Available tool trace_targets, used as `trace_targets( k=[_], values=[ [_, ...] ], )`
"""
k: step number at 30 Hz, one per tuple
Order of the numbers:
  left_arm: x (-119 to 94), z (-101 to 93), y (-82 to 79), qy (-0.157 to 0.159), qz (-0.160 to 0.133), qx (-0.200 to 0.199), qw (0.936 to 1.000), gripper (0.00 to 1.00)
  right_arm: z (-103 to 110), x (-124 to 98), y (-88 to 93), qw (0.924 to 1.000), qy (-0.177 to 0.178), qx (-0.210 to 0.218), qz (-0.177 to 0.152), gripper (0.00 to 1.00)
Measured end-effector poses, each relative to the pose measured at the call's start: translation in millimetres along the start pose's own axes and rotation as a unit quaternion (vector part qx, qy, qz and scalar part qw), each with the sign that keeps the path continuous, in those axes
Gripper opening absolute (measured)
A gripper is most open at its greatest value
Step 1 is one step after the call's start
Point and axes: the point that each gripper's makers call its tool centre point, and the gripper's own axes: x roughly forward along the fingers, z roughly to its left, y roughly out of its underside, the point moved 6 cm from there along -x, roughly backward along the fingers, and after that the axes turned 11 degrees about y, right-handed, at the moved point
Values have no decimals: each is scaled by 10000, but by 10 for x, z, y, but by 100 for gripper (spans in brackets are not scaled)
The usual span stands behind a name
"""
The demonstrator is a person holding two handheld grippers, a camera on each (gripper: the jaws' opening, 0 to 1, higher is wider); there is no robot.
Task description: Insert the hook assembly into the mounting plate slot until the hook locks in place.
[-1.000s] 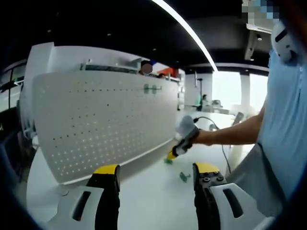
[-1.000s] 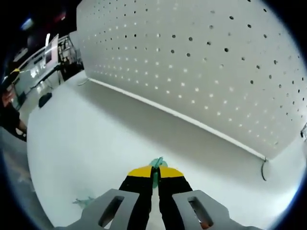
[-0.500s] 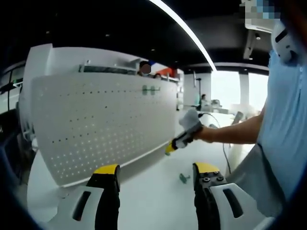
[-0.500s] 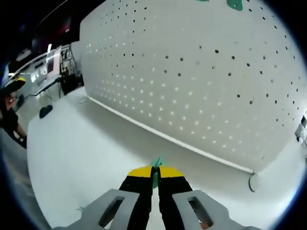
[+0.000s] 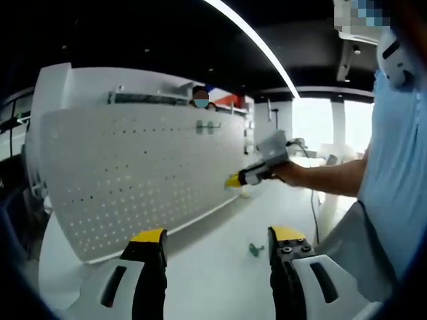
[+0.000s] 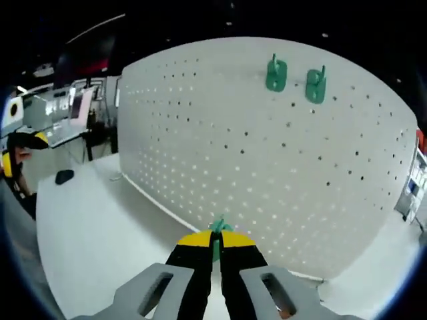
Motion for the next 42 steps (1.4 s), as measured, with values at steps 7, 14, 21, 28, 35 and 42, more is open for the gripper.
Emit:
trace_targets(
  k=[7,14,21,28,35,42],
  values=[
    [-16,-5,-22,-8,-13,23,10000,63,-57,-119,-288,9986,154,-46,-509,1],
    [-22,-22,-40,-2,-13,47,10000,63,-122,-260,-558,9949,351,-118,-942,1],
    [-25,-24,-58,-3,-31,73,10000,63,-202,-364,-758,9902,527,-171,-1285,1],
    [-26,-12,-73,-6,-37,83,10000,63,-328,-471,-928,9835,750,-210,-1634,1],
    [-6,-9,-75,9,-32,81,10000,63,-469,-579,-1058,9752,1004,-254,-1954,1],
    [2,-10,-79,7,-15,83,10000,63,-598,-663,-1177,9613,1335,-528,-2352,1]
  ],
)
